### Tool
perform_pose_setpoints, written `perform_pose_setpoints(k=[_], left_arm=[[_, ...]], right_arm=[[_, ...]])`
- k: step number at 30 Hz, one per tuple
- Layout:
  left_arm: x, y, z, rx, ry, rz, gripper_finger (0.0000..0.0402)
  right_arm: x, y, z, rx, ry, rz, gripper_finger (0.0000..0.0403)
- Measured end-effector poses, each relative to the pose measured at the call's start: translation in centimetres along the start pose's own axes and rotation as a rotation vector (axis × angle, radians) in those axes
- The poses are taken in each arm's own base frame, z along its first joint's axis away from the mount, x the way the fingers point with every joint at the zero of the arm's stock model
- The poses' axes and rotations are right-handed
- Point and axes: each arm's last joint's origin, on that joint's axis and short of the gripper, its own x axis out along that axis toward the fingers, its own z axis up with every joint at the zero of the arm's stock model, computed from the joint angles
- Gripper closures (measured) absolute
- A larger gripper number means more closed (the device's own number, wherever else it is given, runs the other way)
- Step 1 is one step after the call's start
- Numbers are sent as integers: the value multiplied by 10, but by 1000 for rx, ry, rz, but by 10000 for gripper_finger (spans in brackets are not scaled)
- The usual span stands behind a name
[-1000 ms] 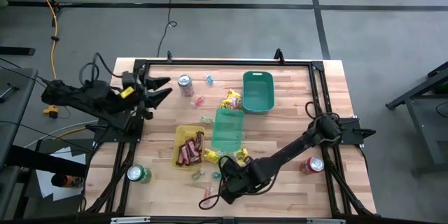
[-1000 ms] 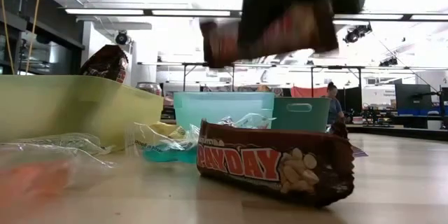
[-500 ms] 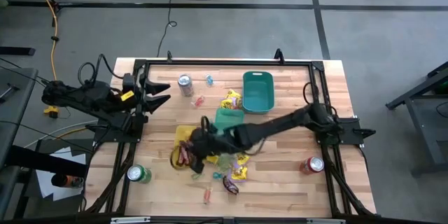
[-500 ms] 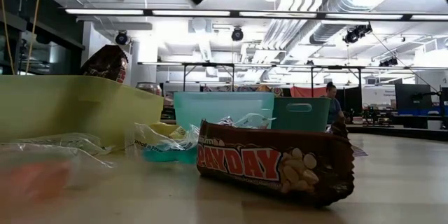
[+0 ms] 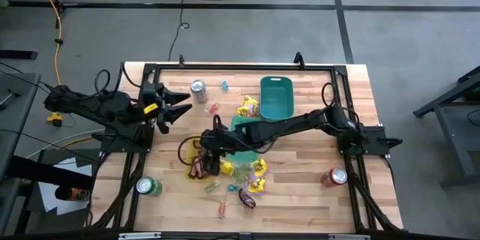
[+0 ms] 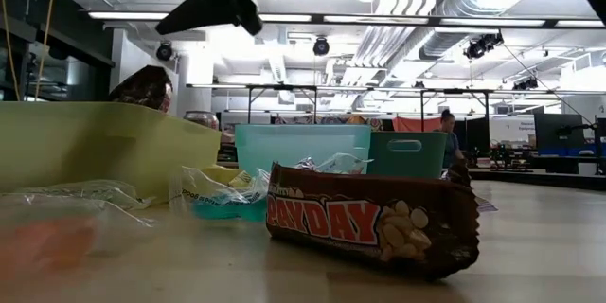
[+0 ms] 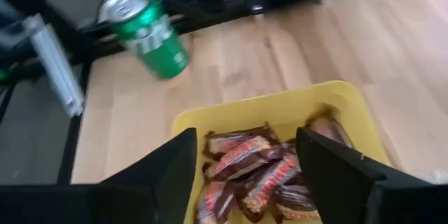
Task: Sort candy
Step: Put the brown chocolate bar into the yellow bin
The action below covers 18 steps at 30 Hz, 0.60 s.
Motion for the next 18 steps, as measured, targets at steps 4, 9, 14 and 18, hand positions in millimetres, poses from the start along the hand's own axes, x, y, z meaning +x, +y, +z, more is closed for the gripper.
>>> perform_pose_setpoints(k=[4,9,14,18], left_arm=[[3,-1,-2,-16,5,15,179],[7,-2,-6,-7,17,28,179],[9,-2,-8,1,28,32,179],[9,-3,-8,3,29,32,179]], right_arm=[[-13,1,3,-58,31,11,152],[-39,3,4,-120,103,-4,151],[-71,22,-1,-164,169,8,151],[-81,44,-28,-177,258,-13,151]])
